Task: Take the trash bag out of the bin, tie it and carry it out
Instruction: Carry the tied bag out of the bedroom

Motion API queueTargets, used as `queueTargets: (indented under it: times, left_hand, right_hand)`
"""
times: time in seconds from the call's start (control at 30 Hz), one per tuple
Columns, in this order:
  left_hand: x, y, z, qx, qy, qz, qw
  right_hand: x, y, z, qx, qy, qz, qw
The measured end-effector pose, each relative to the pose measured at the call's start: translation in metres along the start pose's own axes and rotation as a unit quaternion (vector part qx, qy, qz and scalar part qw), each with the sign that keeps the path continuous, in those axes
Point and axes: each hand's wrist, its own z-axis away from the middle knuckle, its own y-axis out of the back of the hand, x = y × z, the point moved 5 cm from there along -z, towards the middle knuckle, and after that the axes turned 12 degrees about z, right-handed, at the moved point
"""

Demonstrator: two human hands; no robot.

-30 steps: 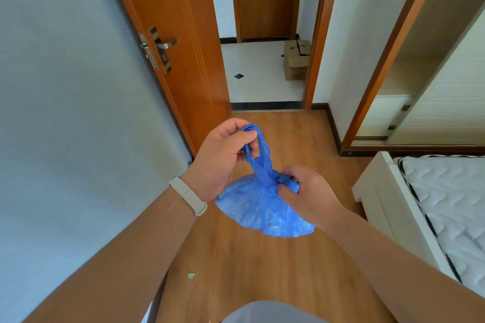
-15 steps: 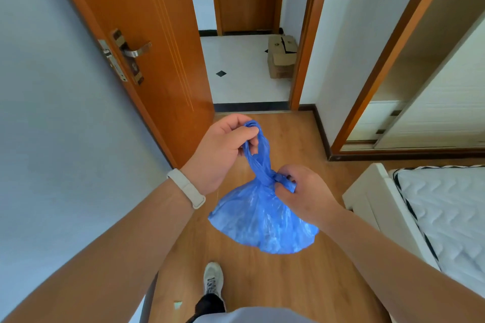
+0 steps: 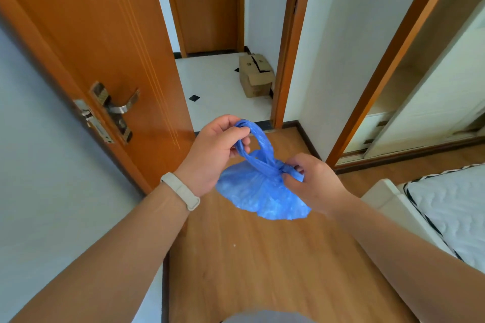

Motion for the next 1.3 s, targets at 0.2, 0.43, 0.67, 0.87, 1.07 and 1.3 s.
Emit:
queueTargets:
  times: [0.2, 0.43, 0.67, 0.87, 1.07, 1.3]
  left_hand:
    - [0.007, 0.028, -0.043, -0.013, 0.006, -0.001, 1.000]
    - [0.002, 0.033, -0.092, -0.028, 0.026, -0.009, 0.999]
    - [-0.009, 0.039, -0.156, -0.008, 0.044, -0.019, 0.999]
    - [-0.015, 0.021, -0.243, 0.009, 0.044, -0.038, 0.998]
    - [-0.018, -0.002, -0.327, 0.012, 0.040, -0.046, 0.998]
    - [-0.015, -0.008, -0.396, -0.004, 0.042, -0.067, 0.997]
  right_hand:
    - [-0.012, -0.014, -0.041, 0.000, -0.022, 0.007, 1.000]
    - [-0.002, -0.025, -0.080, -0.006, -0.026, -0.013, 1.000]
    - [0.028, -0.031, -0.144, -0.013, -0.040, -0.033, 0.999]
    - [0.069, -0.026, -0.223, -0.012, -0.040, -0.057, 0.997]
    - [0.110, -0.009, -0.296, -0.020, -0.014, -0.051, 0.998]
    - [0.127, -0.003, -0.359, -0.028, -0.011, -0.053, 0.998]
